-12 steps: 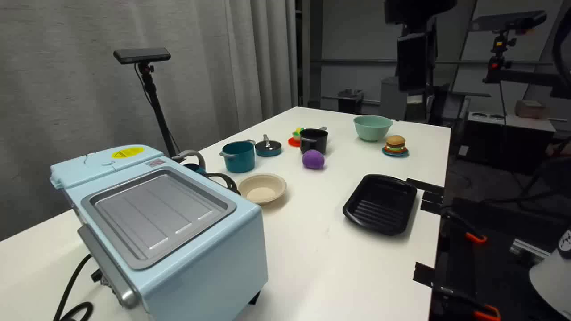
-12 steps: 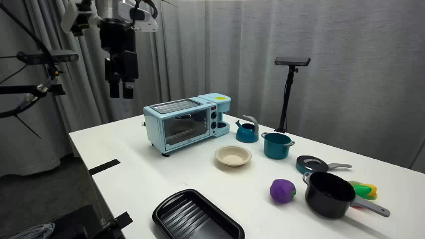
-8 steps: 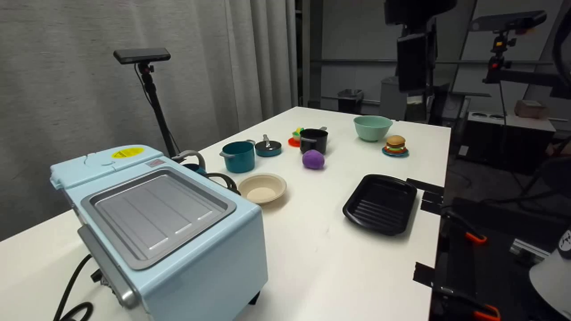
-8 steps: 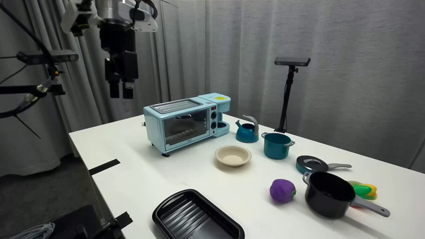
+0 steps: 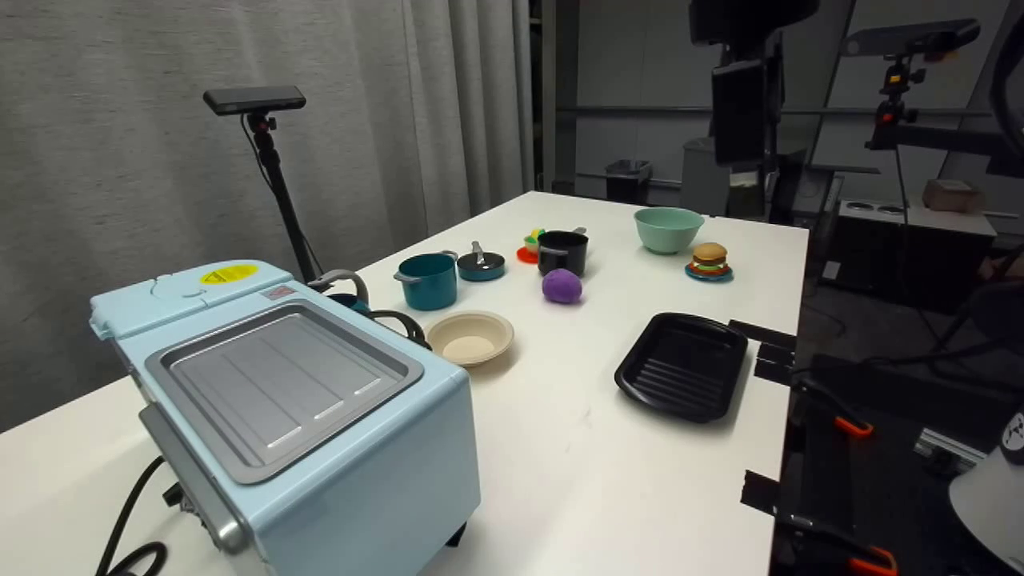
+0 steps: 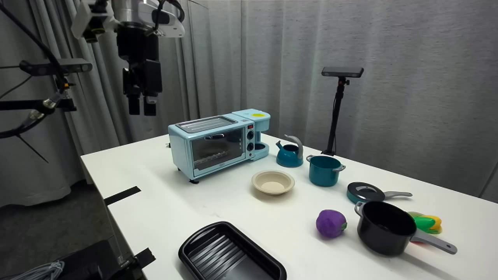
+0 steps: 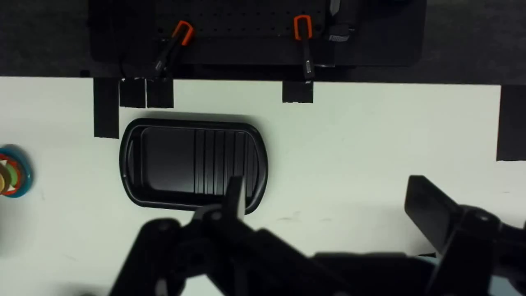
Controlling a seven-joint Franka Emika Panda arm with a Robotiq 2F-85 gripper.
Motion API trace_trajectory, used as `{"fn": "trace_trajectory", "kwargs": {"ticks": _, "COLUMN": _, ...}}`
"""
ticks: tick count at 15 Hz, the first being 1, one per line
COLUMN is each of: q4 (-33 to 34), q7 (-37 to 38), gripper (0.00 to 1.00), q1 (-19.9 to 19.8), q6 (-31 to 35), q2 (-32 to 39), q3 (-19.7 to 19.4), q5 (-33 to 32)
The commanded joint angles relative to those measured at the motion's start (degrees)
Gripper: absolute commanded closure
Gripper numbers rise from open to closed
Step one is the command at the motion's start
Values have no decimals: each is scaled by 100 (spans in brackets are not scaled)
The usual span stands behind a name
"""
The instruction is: Pick the purple object and put it in the bowl
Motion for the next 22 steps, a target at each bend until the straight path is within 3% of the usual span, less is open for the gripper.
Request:
{"fn": "trace_trajectory", "kwargs": {"ticks": 1, "q4": 10, "q7": 36, "gripper": 0, "q1": 88, "q6": -9, "q2": 16, "q3": -71, "q5": -32}}
{"fn": "trace_trajectory", "kwargs": {"ticks": 16, "q4": 24, "q7": 0, "gripper": 0, "q1": 64, "q6": -21, "q2": 41, "q3": -116, "q5": -39}}
{"fn": "trace_trajectory", "kwargs": {"ticks": 22, "q4": 282, "q7": -816, "gripper": 0, "q1": -218, "q6": 117, "q2": 387, "q3": -836, "q5": -331}}
